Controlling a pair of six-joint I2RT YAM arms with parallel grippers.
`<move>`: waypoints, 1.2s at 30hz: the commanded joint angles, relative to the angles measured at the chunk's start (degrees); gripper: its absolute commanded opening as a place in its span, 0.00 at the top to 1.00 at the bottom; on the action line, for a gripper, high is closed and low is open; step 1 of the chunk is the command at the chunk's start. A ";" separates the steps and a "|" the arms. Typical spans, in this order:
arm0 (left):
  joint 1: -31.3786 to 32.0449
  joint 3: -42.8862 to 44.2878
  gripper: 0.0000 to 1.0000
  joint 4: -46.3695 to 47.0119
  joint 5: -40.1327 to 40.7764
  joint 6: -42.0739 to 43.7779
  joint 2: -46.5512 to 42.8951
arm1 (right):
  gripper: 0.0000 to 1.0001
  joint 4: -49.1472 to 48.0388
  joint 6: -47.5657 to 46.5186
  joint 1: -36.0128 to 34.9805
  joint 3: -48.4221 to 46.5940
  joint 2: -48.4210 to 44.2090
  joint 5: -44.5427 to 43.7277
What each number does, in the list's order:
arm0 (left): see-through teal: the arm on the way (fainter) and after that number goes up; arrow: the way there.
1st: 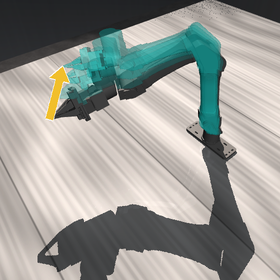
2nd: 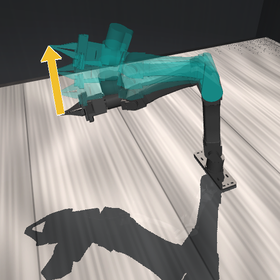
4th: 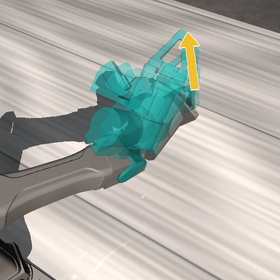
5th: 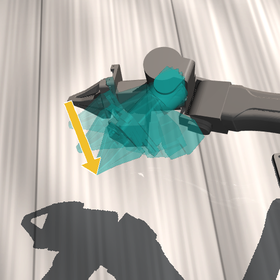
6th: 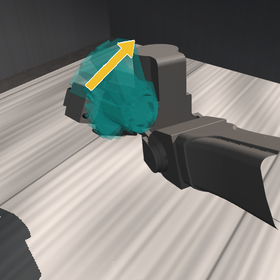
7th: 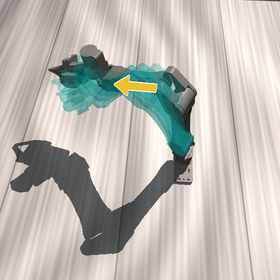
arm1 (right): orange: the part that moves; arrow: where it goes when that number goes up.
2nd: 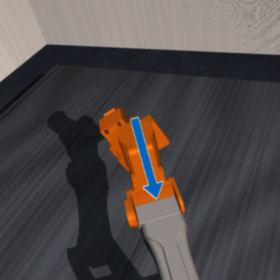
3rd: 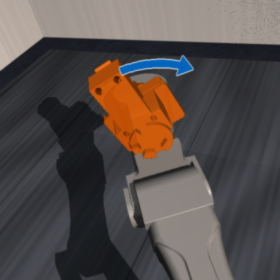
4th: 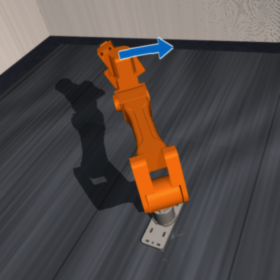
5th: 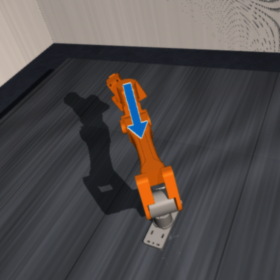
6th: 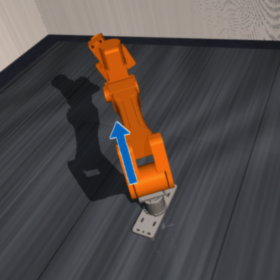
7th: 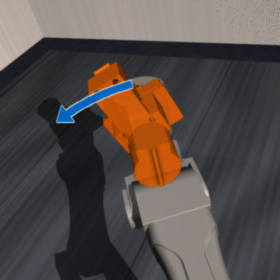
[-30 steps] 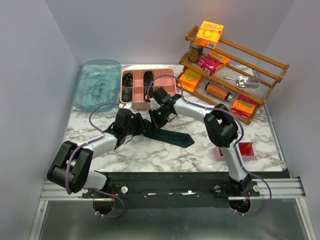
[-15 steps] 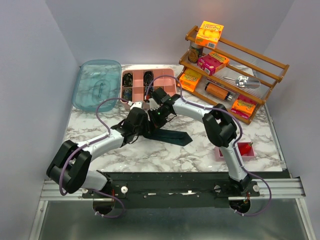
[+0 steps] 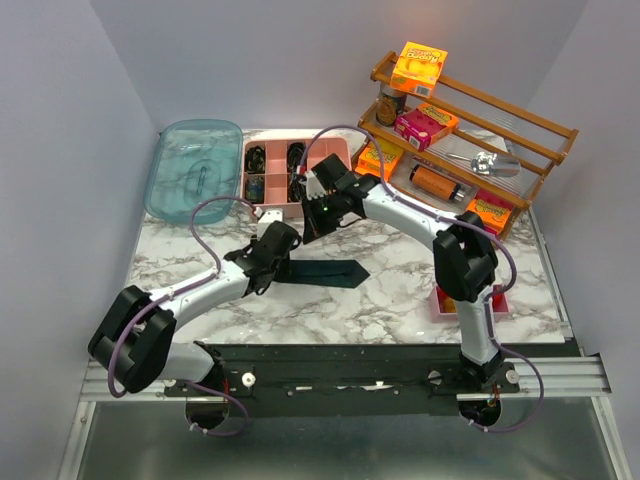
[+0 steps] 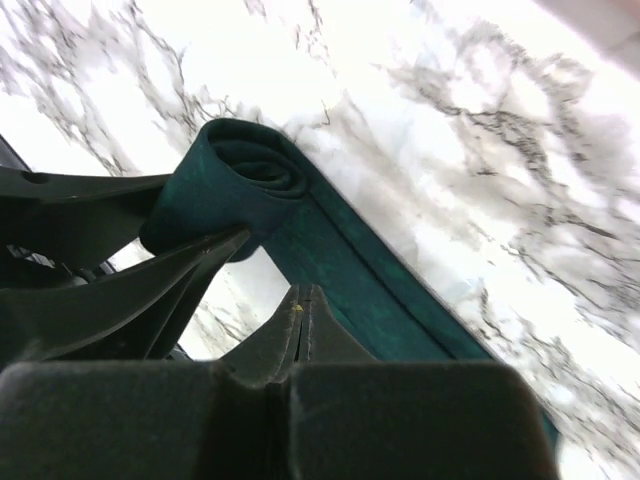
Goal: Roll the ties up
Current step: Roll the tie at the center of the board.
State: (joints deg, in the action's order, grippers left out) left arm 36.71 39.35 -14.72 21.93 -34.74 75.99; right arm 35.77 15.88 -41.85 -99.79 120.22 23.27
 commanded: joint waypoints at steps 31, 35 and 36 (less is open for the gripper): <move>18.93 17.42 0.22 -16.40 20.61 -4.55 21.93 | 0.98 -0.26 -0.85 5.63 12.07 -5.26 -4.72; 19.01 15.58 0.09 -12.18 17.10 -2.53 18.95 | 0.98 -0.35 -0.94 5.63 11.90 -5.44 -4.55; 19.01 15.06 0.09 -11.39 15.78 -2.00 18.15 | 0.98 -0.35 -1.29 5.63 11.81 -5.53 -4.28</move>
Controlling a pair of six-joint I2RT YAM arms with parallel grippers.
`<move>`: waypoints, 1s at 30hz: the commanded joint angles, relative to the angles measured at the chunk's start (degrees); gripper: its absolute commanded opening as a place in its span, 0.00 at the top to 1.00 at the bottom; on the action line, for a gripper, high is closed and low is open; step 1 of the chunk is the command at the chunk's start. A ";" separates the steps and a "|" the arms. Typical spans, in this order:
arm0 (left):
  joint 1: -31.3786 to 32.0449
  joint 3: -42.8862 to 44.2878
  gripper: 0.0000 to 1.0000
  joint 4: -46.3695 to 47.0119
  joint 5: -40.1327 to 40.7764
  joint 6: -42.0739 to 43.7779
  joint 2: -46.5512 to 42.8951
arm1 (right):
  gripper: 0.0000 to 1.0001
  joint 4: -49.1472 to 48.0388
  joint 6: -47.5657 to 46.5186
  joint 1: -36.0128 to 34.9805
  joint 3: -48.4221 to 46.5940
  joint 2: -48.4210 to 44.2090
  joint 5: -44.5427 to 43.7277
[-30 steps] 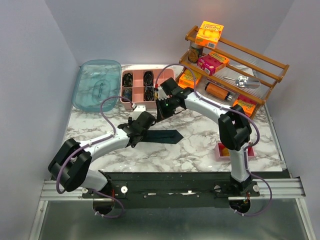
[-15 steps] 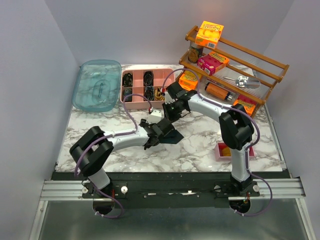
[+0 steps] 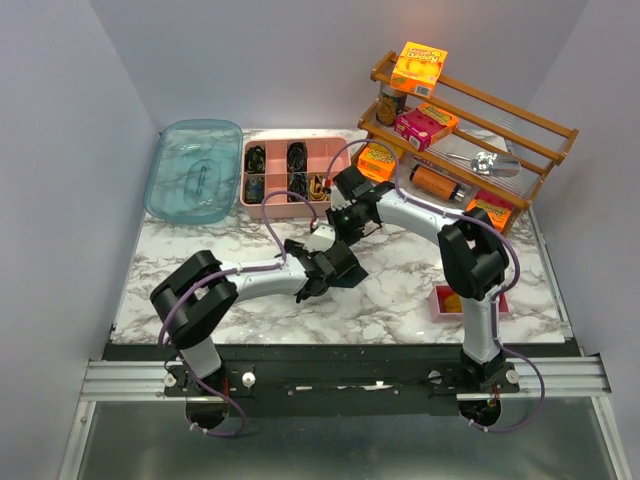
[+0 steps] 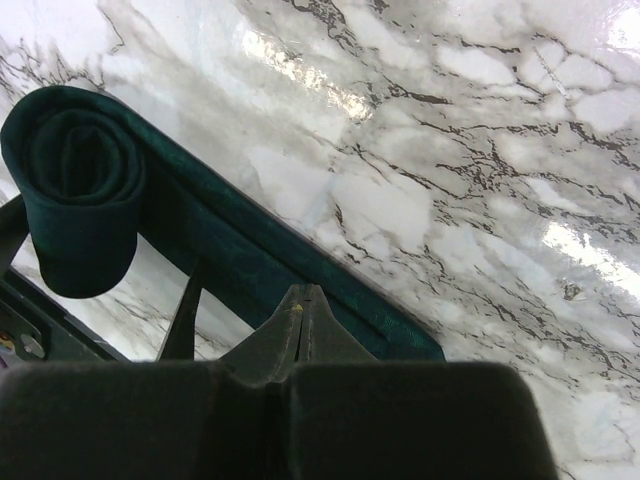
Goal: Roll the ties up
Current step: Roll the tie at the center of the board.
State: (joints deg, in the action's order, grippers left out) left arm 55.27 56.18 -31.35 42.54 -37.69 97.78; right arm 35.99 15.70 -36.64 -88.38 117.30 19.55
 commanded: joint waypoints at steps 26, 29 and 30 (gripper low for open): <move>-31.60 -19.61 0.01 23.52 -44.63 -2.38 -32.03 | 0.98 -0.48 -0.59 -10.38 -11.19 2.40 8.23; -34.52 -22.43 0.01 27.03 -50.09 -3.53 -32.47 | 0.98 -0.30 -0.59 -10.73 -11.03 3.55 7.26; -35.83 -23.22 0.01 27.57 -50.71 -3.62 -32.47 | 0.98 0.04 -0.59 -10.64 -10.85 3.90 6.65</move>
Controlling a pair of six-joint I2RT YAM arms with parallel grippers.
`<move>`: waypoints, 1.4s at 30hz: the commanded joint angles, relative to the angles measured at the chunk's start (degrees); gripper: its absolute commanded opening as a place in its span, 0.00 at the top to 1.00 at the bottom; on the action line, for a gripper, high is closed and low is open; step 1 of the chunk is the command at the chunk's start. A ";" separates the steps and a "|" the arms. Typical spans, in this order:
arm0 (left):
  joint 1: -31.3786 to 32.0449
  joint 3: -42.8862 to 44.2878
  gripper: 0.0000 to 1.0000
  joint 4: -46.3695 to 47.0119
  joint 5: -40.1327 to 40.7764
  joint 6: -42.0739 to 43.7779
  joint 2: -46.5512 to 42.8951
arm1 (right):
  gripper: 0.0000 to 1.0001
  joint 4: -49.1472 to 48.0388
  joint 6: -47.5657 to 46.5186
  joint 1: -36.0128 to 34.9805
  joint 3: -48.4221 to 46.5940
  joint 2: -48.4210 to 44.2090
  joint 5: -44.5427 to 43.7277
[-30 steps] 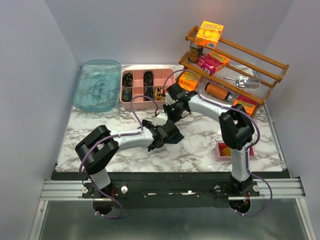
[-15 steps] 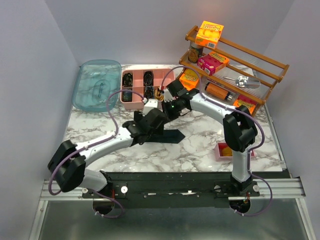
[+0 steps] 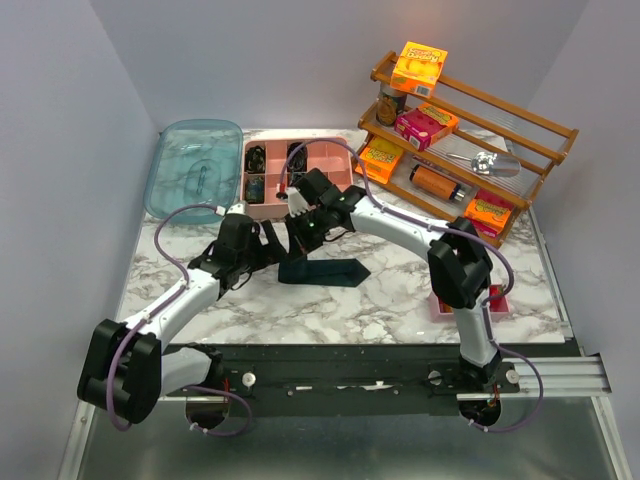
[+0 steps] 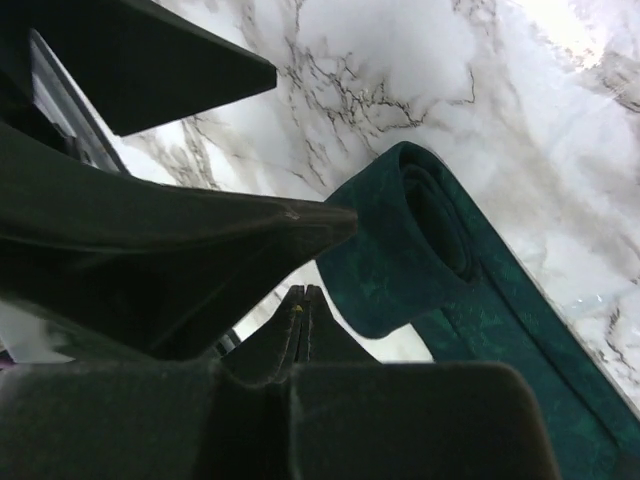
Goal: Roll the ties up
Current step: Roll the tie at the center of the board.
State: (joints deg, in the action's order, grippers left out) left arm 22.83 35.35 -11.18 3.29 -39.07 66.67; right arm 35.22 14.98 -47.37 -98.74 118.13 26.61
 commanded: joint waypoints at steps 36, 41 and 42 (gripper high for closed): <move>-5.95 -13.90 0.03 34.64 -24.56 -4.43 9.52 | 0.99 -1.91 -0.57 3.52 6.98 -3.07 -1.30; -5.95 -15.93 0.05 39.03 -24.38 -5.93 10.23 | 0.99 -1.74 -0.48 3.52 6.63 -3.87 -1.74; -5.95 -16.02 0.05 39.65 -24.38 -6.10 10.75 | 0.99 -1.82 -0.48 3.60 6.63 -3.61 -2.00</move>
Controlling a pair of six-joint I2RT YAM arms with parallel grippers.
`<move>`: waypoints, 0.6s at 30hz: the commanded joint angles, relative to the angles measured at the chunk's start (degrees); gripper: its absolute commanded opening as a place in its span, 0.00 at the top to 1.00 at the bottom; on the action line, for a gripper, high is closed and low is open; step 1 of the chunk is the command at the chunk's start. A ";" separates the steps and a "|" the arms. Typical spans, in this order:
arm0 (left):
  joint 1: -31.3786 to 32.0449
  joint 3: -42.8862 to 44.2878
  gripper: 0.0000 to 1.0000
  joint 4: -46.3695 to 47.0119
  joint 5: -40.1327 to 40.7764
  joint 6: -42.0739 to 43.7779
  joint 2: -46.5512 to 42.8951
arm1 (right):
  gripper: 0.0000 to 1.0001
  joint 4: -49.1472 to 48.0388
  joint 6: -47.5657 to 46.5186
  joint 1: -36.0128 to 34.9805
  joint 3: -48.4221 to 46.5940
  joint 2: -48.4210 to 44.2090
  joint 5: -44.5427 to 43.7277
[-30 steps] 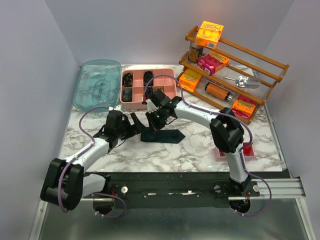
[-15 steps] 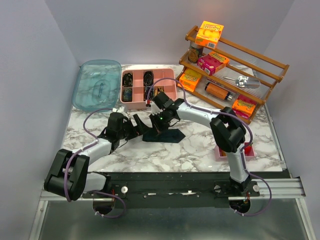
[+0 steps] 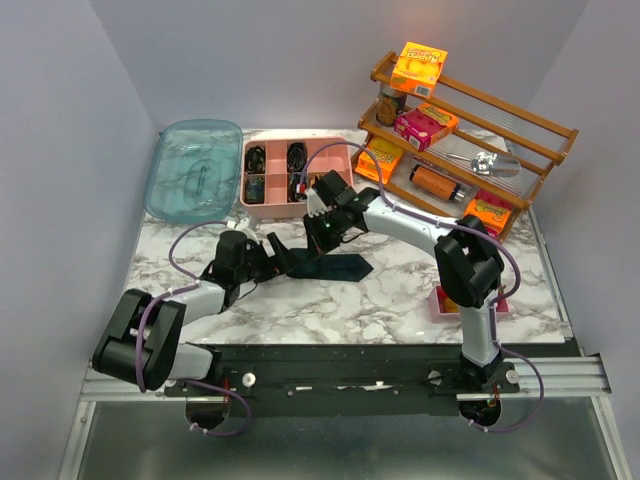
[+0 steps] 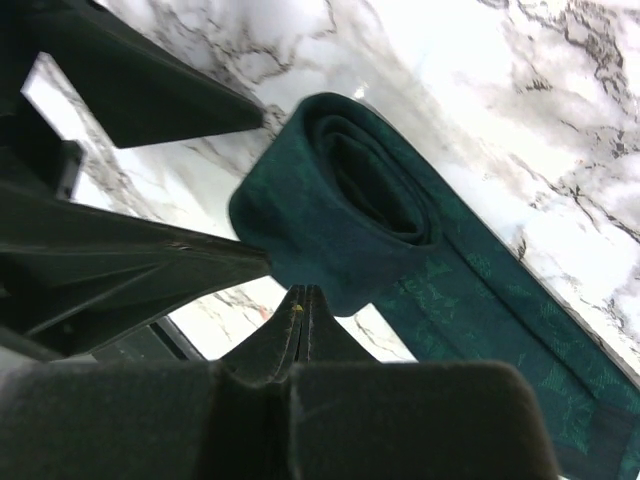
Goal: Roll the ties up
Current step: Roll the tie at the center of the board.
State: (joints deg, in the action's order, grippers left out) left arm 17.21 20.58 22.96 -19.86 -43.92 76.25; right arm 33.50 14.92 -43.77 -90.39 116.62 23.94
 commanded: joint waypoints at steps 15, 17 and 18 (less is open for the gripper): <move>-0.34 -2.65 0.16 17.46 -3.70 -3.63 9.44 | 0.99 0.52 -1.29 0.26 -2.60 4.67 -4.87; -0.34 -2.82 0.18 18.61 -3.96 -3.72 9.80 | 0.99 0.17 -1.29 0.26 -2.42 5.28 -4.96; -0.34 -2.74 0.19 18.87 -4.05 -3.80 10.23 | 0.98 0.17 -1.29 0.26 -2.16 5.72 -5.05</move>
State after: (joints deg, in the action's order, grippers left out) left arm 17.21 19.07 38.63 -22.39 -47.40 84.75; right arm 33.50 14.70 -43.75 -91.50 120.11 20.82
